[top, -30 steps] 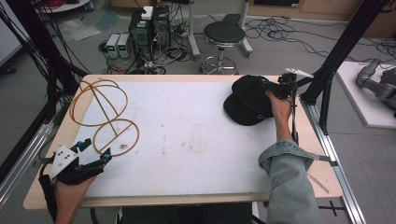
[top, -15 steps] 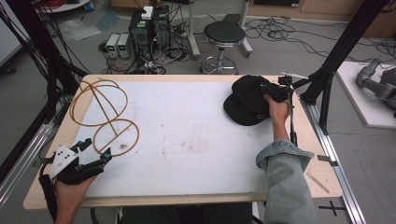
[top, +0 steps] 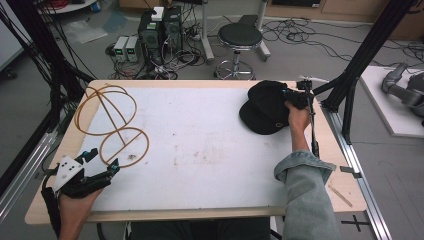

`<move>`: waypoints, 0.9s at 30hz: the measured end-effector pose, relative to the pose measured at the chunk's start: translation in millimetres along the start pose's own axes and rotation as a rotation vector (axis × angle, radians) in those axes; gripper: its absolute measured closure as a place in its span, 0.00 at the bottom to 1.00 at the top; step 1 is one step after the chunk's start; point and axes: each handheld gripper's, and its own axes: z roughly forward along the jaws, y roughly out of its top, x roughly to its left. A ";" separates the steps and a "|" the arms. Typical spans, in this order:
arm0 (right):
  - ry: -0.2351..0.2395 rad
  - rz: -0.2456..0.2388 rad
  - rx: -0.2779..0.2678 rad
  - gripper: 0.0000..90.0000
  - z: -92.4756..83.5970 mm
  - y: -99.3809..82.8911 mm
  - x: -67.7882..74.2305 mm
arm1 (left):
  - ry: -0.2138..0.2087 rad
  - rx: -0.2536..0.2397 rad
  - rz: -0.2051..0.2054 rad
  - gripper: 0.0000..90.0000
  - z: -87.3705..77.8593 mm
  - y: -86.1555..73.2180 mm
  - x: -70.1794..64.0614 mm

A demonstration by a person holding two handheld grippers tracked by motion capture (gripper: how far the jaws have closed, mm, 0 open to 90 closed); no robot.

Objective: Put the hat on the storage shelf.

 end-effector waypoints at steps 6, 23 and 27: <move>0.002 -0.025 -0.071 0.88 -19.5 11.2 8.0 | 0.000 -0.002 0.002 0.24 -0.1 0.5 -0.3; -0.011 -0.048 -0.245 0.89 -85.1 48.0 34.2 | -0.009 -0.018 0.004 0.24 1.7 2.8 -2.3; 0.016 -0.073 -0.294 0.89 -102.8 67.2 49.8 | -0.011 -0.020 0.006 0.24 1.7 2.8 -2.4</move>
